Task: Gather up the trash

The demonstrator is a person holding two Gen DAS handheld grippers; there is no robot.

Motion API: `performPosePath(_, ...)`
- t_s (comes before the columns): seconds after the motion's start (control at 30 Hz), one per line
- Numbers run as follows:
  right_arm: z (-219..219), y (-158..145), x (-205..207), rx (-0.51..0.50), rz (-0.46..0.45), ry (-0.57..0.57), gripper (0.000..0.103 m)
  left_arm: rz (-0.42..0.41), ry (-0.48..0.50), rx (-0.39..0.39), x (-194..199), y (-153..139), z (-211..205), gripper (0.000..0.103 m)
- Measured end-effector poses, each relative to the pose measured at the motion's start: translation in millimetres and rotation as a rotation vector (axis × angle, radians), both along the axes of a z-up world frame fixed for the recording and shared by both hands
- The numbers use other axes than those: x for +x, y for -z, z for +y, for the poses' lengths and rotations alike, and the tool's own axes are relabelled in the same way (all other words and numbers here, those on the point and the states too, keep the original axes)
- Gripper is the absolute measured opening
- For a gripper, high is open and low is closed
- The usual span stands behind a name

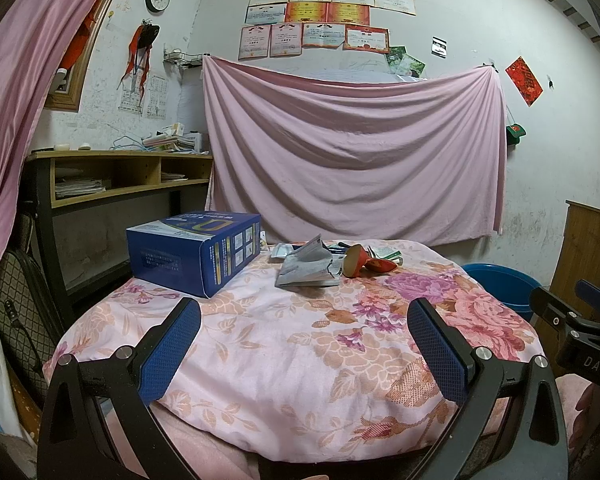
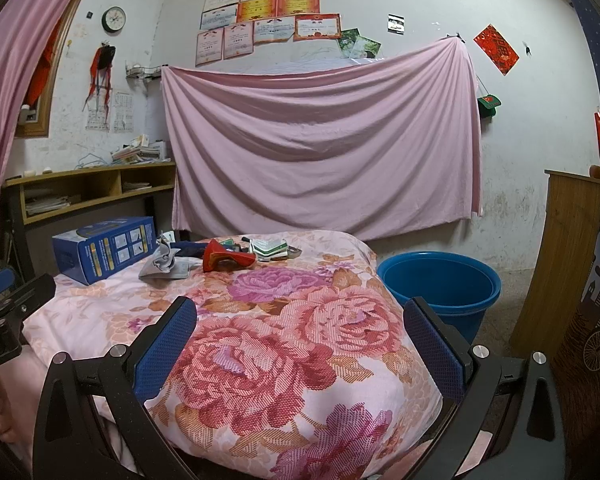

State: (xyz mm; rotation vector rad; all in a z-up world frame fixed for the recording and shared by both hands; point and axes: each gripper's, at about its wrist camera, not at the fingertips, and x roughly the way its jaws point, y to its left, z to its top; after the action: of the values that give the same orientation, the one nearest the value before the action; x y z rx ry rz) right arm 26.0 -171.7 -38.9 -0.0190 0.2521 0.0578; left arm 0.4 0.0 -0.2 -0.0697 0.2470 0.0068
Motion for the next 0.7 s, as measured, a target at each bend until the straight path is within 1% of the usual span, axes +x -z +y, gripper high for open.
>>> performPosePath(0.7, 1.1, 1.1, 1.5, 0.002, 0.001, 0.001, 0.103, -0.001, -0.001, 0.000, 0.0, 0.0, 0.0, 0.101)
